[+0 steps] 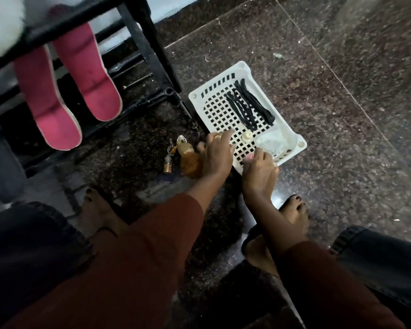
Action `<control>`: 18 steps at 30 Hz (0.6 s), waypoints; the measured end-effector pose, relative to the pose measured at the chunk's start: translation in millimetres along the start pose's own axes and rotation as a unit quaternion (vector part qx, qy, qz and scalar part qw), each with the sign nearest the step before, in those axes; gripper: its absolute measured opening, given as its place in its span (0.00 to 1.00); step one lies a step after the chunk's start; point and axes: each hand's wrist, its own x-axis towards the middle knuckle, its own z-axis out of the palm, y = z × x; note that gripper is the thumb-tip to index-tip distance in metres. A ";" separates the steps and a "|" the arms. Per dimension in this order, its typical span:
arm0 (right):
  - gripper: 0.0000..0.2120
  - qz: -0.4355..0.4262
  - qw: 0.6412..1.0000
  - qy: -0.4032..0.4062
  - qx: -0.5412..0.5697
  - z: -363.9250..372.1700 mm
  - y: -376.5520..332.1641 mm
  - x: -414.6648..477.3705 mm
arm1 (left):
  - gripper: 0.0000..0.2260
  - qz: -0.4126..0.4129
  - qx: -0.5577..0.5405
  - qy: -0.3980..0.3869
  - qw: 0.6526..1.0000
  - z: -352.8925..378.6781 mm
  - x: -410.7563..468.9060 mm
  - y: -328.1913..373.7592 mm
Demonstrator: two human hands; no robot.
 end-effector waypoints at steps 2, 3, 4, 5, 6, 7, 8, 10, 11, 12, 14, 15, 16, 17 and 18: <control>0.09 -0.024 0.999 0.022 0.028 2.5 -10.1 -5.7 | 0.14 -0.032 -0.031 0.044 0.998 -0.6 -14.8 -18.1; 0.06 -0.049 0.997 0.012 0.058 4.2 -16.9 -7.9 | 0.13 -0.033 -0.033 0.078 0.996 -1.8 -22.6 -27.4; 0.04 -0.093 0.993 -0.021 0.067 6.9 -23.6 -9.8 | 0.11 -0.026 -0.032 0.118 0.992 -2.2 -29.1 -37.2; 0.05 -0.155 0.985 -0.057 0.042 10.8 -30.7 -11.2 | 0.10 -0.023 -0.034 0.151 0.988 -3.6 -35.4 -46.3; 0.07 -0.206 0.974 -0.099 0.002 15.0 -38.8 -12.3 | 0.10 -0.036 -0.038 0.165 0.985 -5.7 -40.7 -53.9; 0.10 -0.224 0.964 -0.143 -0.027 18.5 -47.8 -12.2 | 0.10 -0.057 -0.044 0.163 0.984 -8.2 -45.9 -60.4; 0.12 -0.216 0.959 -0.179 -0.043 19.9 -57.4 -9.6 | 0.11 -0.079 -0.047 0.157 0.983 -9.9 -50.1 -67.2; 0.17 -0.177 0.956 -0.226 -0.064 27.0 -72.8 -1.8 | 0.12 -0.115 -0.037 0.146 0.982 -12.2 -56.9 -77.2; 0.19 -0.157 0.955 -0.239 -0.075 30.9 -78.6 2.3 | 0.12 -0.122 -0.033 0.139 0.982 -12.8 -59.1 -81.4; 0.21 -0.142 0.953 -0.253 -0.086 34.9 -83.5 6.7 | 0.12 -0.120 -0.036 0.133 0.983 -13.4 -59.9 -85.2; 0.21 -0.119 0.951 -0.265 -0.104 40.6 -89.2 13.9 | 0.12 -0.112 -0.046 0.136 0.983 -12.5 -60.0 -92.0; 0.19 -0.110 0.952 -0.267 -0.105 41.8 -90.4 16.0 | 0.12 -0.114 -0.044 0.141 0.982 -12.2 -59.8 -94.2; 0.17 -0.104 0.951 -0.272 -0.104 41.9 -90.6 16.9 | 0.12 -0.120 -0.041 0.144 0.981 -12.0 -59.6 -95.3; 0.15 -0.099 0.950 -0.279 -0.097 41.8 -89.4 16.3 | 0.12 -0.124 -0.037 0.147 0.981 -11.5 -59.6 -95.2; 0.14 -0.100 0.950 -0.282 -0.091 41.2 -87.5 15.0 | 0.12 -0.128 -0.035 0.151 0.980 -10.5 -59.5 -94.9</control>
